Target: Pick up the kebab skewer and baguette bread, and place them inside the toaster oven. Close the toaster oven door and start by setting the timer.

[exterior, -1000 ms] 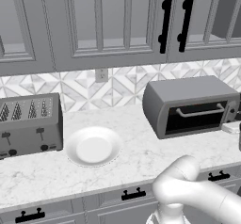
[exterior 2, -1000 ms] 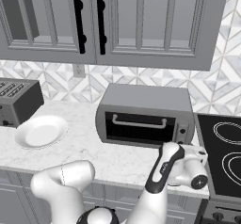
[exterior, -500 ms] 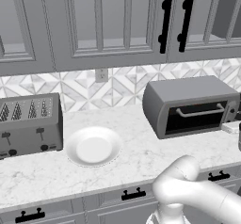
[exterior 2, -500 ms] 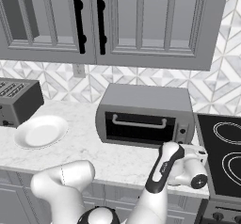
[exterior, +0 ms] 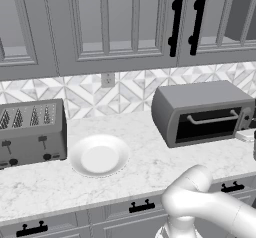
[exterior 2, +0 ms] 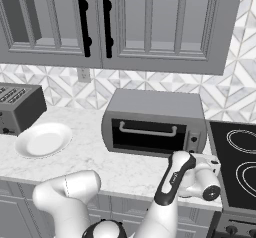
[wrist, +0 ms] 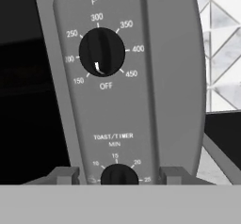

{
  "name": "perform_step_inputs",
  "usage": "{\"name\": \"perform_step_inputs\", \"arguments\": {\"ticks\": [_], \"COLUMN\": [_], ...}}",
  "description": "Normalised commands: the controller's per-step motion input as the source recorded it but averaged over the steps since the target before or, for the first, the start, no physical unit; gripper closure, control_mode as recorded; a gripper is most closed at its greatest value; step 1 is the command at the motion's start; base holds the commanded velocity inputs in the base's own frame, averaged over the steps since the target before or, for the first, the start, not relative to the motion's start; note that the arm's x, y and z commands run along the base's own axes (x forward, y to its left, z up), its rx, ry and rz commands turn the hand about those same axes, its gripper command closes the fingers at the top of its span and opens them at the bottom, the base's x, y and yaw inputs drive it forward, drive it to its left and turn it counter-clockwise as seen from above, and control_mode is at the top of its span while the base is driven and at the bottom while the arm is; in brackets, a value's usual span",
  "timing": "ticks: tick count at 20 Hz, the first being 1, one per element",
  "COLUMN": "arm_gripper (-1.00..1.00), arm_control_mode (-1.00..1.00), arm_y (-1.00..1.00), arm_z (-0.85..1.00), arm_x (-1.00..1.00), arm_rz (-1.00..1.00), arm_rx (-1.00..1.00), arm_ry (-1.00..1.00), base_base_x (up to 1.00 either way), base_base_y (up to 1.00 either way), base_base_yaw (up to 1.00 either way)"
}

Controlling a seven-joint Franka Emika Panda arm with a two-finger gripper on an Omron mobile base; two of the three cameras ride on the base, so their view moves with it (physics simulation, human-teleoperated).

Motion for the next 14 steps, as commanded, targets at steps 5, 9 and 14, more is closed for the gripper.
{"name": "perform_step_inputs", "arguments": {"ticks": [5,9,14], "arm_gripper": [1.0,1.0,1.0], "arm_control_mode": [-1.0,-1.0,-1.0], "arm_y": [0.0,0.0,0.0], "arm_z": [0.0,0.0,0.0], "arm_x": [-0.03,-0.18,-0.1], "arm_rz": [-0.03,-0.06,-0.05], "arm_rx": [0.0,0.0,0.0], "arm_ry": [0.0,0.0,0.0], "base_base_x": [0.0,0.0,0.0], "base_base_y": [0.0,0.0,0.0], "base_base_yaw": [0.0,0.0,0.0]}}
